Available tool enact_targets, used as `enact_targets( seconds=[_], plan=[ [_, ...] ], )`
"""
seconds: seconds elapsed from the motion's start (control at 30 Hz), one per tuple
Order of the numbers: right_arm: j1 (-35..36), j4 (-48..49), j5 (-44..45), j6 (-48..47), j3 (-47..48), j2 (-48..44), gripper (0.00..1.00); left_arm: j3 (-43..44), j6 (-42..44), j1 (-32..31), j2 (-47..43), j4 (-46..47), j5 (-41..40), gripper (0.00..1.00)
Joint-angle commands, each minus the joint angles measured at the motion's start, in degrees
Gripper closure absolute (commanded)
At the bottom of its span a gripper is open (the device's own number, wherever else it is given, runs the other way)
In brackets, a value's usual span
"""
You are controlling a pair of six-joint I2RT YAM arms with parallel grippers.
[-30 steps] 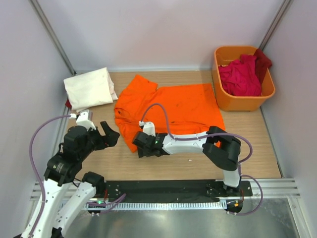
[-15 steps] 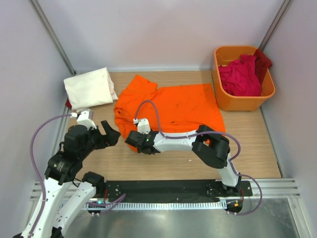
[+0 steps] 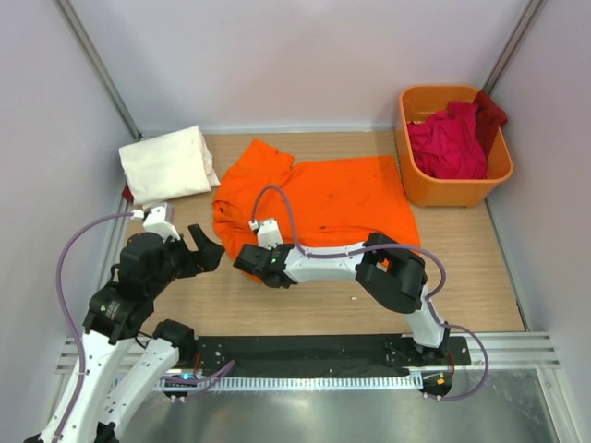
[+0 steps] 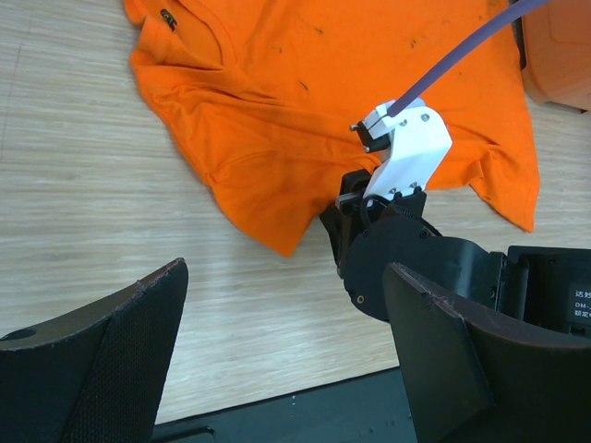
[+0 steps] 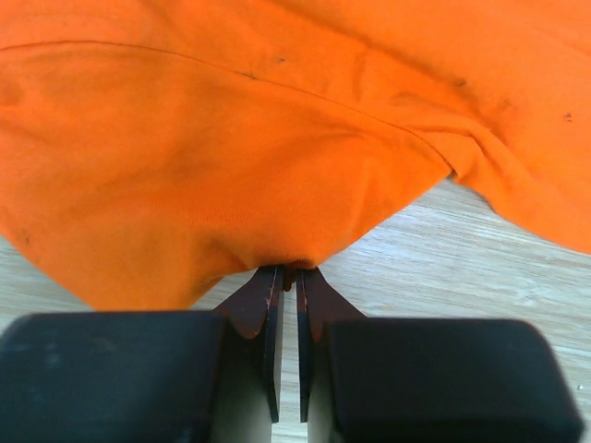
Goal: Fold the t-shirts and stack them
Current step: Flatten the tshirt out
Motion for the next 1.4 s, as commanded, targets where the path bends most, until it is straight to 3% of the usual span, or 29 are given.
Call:
enact_targets(
  seconds=[0.0,0.33,0.5,0.53,0.6,0.67,0.73,0.83,0.97,1.17,1.37],
  plan=[
    [-0.07,-2.39,3.10,-0.28,0.33,-1.05,0.99,-0.17,0.21,-0.01,-0.64,2.32,1.02,0.13],
    [2.92,-10.47,1.44,-0.46,1.73,-14.31,0.99,-0.25,-0.05,-0.01,-0.73,2.06,0.22,0.13],
    [3.71,-14.69,-8.04,-0.81,2.62,-22.76,0.95,-0.17,-0.14,0.08,-0.64,1.97,-0.39,0.13],
    [3.71,-15.83,-8.06,-0.55,2.27,-23.63,0.91,-0.25,-0.14,0.08,-0.64,1.97,-0.30,0.13],
    [3.71,-19.60,-7.01,1.12,0.78,-26.00,0.69,-0.17,-0.14,0.16,-0.64,1.97,-0.65,0.13],
    [3.71,-22.24,-5.17,2.35,-2.03,-27.59,0.20,-0.26,-0.14,0.16,-0.47,1.89,-0.66,0.13],
    [3.45,-23.83,-4.02,3.23,-3.96,-29.44,0.12,-0.25,-0.23,0.16,-0.12,2.06,-0.57,0.13],
    [3.54,-24.28,-4.54,4.11,-6.34,-32.24,0.10,-0.26,-0.14,0.16,1.02,1.97,-0.48,0.13],
    [3.54,-17.63,-7.87,3.85,-11.17,-35.94,0.10,0.01,0.04,0.16,2.87,1.97,0.31,0.13],
    [2.49,-13.04,-7.71,2.79,-15.04,-34.81,0.09,-0.34,0.30,0.08,8.31,2.68,3.74,0.16],
    [-15.84,2.51,-22.38,-3.18,-25.68,-38.15,0.09,1.50,-2.16,-0.19,22.70,3.90,3.56,0.19]
  ],
)
